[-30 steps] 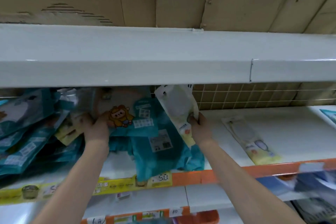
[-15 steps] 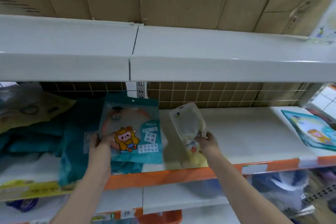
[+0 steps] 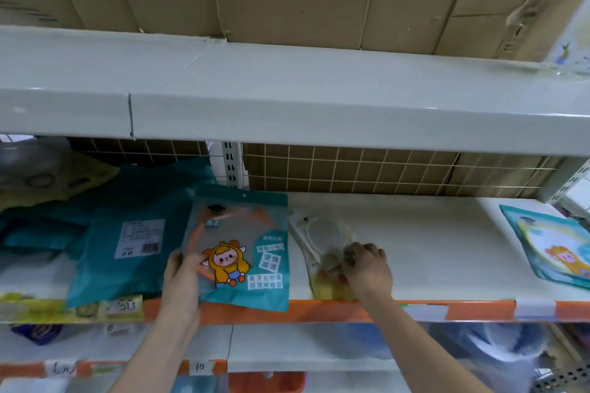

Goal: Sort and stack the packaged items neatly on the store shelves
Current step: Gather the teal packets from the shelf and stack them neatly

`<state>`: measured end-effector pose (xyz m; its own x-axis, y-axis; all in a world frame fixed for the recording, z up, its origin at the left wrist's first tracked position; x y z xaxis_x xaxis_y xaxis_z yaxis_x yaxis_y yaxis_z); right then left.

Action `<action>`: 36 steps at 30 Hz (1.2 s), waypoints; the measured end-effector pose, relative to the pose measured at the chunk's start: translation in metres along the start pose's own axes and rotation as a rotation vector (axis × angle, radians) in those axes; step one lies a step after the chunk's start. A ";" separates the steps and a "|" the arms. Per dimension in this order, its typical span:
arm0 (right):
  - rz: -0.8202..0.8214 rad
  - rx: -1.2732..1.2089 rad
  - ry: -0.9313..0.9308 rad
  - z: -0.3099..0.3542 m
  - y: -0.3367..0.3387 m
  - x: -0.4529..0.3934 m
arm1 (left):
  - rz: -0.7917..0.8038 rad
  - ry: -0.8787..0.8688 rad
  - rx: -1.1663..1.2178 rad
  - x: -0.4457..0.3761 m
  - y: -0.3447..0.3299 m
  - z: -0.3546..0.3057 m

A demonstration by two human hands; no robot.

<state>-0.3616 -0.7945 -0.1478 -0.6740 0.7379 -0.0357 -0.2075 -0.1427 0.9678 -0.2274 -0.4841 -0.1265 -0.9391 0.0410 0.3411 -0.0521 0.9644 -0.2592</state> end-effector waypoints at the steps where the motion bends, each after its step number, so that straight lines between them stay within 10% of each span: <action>1: -0.031 0.035 0.011 -0.001 0.000 0.000 | 0.003 -0.001 -0.001 -0.001 -0.001 -0.001; 6: 0.027 0.100 0.005 -0.010 -0.001 0.004 | 0.054 0.004 -0.040 -0.008 -0.018 0.001; 28: 0.384 -1.093 -0.269 -0.156 0.056 0.011 | 0.503 0.254 -0.146 0.097 -0.238 0.114; 36: 0.172 -1.313 -0.448 -0.290 0.085 -0.013 | 0.689 -0.123 -0.684 0.154 -0.315 0.170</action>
<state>-0.5762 -1.0081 -0.1375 -0.5291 0.7584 0.3806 -0.8188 -0.5740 0.0056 -0.4137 -0.8257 -0.1456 -0.7212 0.6617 0.2047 0.6926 0.6847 0.2270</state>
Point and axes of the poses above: each hand's wrist, its own x-axis away from the middle knuckle, its own y-axis out of the back of the hand, z = x × y, the point moved 7 cm from there along -x, towards the middle knuckle, and after that the axes turned 6 degrees about x, right-handed, at the moved point
